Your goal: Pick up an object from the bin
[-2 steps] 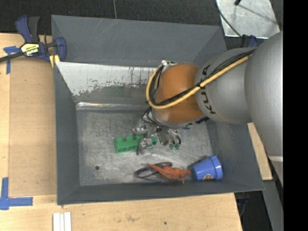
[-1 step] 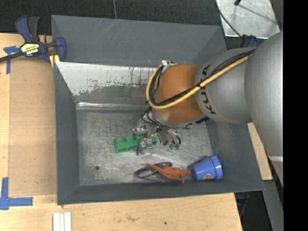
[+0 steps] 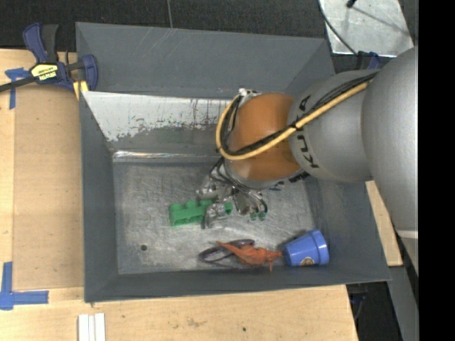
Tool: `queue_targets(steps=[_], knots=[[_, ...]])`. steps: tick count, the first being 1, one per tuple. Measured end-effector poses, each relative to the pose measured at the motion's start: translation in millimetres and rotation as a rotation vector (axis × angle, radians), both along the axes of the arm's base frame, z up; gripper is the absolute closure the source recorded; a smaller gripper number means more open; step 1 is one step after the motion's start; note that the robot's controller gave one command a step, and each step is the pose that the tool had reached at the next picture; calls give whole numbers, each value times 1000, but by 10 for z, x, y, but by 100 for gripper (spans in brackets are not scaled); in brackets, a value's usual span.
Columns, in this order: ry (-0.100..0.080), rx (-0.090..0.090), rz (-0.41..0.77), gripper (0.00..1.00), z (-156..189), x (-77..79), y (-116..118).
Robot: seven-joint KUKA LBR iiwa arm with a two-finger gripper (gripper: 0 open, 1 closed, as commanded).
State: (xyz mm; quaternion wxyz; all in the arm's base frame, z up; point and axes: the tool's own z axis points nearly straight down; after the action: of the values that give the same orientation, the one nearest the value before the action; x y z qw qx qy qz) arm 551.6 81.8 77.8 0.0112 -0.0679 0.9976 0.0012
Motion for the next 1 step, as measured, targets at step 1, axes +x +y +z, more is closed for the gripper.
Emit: queue_targets(steps=[1], knots=[[16, -3, 1, 100, 58, -26, -4]])
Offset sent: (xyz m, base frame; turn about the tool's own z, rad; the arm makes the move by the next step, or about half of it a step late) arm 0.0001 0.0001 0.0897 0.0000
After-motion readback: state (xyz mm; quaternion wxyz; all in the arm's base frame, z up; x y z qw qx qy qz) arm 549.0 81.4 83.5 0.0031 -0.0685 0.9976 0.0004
